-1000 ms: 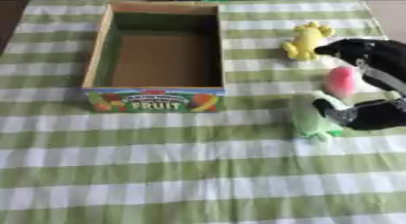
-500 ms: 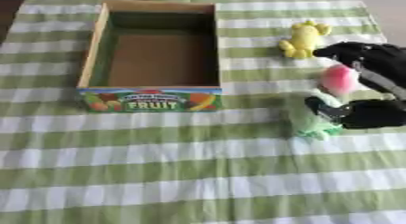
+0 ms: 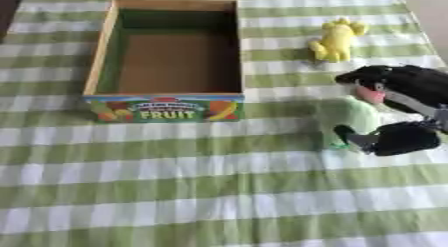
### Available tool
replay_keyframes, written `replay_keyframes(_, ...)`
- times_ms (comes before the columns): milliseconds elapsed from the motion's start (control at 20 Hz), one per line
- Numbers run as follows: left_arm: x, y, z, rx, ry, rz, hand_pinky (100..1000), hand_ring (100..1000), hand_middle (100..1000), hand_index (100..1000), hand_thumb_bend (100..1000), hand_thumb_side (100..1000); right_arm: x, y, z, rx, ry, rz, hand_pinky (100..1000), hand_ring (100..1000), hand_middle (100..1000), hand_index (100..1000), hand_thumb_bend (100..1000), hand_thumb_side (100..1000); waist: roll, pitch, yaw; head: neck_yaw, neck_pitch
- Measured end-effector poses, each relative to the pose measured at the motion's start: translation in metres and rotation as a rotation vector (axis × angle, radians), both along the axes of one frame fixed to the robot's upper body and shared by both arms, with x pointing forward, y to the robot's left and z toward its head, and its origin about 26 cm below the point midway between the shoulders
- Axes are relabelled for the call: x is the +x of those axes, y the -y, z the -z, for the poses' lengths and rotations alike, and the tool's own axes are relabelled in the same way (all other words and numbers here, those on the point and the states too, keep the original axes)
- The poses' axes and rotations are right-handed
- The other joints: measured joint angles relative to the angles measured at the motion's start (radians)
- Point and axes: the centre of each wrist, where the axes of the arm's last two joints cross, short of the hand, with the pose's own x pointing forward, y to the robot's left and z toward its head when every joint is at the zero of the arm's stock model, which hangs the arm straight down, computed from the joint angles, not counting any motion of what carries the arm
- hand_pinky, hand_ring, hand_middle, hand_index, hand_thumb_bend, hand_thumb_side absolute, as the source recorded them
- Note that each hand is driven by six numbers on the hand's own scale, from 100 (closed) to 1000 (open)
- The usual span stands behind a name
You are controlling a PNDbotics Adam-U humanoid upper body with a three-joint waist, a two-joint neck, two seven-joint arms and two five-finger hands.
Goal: Pick up objects on the table and place them in the box.
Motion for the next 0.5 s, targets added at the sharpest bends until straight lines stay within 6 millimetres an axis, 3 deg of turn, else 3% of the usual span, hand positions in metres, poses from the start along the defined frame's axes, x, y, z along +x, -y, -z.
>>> replay_keyframes(100,0.0,0.0,0.0,-0.001,0.0,0.002,578,787,808,999,100,998,0.004,0.004,0.001,-0.005,-0.021,0.013,903,899,892,1000,235,599,0.0,0.004,0.003,-0.003,0.0)
replay_keyframes(150,0.0,0.0,0.0,-0.001,-0.001,0.003,577,786,807,998,100,999,0.007,0.008,0.002,-0.008,-0.029,0.023,902,899,892,1000,273,615,0.001,0.006,0.005,-0.004,0.0)
replay_keyframes(500,0.0,0.001,0.001,-0.004,-0.004,0.01,573,783,801,986,100,997,0.024,0.037,0.007,-0.046,-0.058,0.074,898,897,889,1000,276,604,0.0,0.012,0.005,-0.006,0.0)
